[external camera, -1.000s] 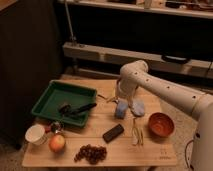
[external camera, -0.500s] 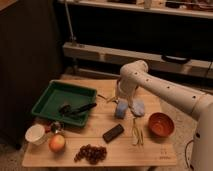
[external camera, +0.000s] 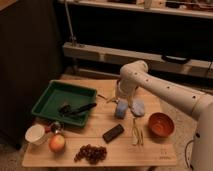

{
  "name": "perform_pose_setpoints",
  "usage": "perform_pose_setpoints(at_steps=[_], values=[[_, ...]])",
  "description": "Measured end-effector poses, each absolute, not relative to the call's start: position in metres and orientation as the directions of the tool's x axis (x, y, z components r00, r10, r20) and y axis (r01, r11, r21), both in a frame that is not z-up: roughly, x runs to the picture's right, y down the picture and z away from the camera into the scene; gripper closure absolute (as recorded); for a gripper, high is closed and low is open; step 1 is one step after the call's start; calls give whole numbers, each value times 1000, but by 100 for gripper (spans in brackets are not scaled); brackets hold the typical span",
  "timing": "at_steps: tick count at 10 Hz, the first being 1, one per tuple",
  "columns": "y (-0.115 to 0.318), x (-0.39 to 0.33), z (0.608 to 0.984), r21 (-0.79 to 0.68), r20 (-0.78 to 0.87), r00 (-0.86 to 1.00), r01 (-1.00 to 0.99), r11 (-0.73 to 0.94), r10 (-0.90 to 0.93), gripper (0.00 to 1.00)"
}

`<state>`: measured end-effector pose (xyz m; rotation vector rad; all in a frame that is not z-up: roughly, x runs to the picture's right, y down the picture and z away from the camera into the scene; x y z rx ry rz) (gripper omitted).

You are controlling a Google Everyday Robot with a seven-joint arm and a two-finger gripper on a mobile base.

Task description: Wipe red bowl with sponge

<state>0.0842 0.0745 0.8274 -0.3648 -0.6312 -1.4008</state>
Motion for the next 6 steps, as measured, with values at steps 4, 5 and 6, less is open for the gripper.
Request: perform_pose_setpoints(at_steps=[4, 5, 6], values=[[79, 86, 827, 82, 615, 70, 985, 152, -785, 20], [83, 82, 830, 71, 621, 76, 986, 152, -780, 20], [85, 86, 832, 61, 622, 83, 986, 154, -779, 20]])
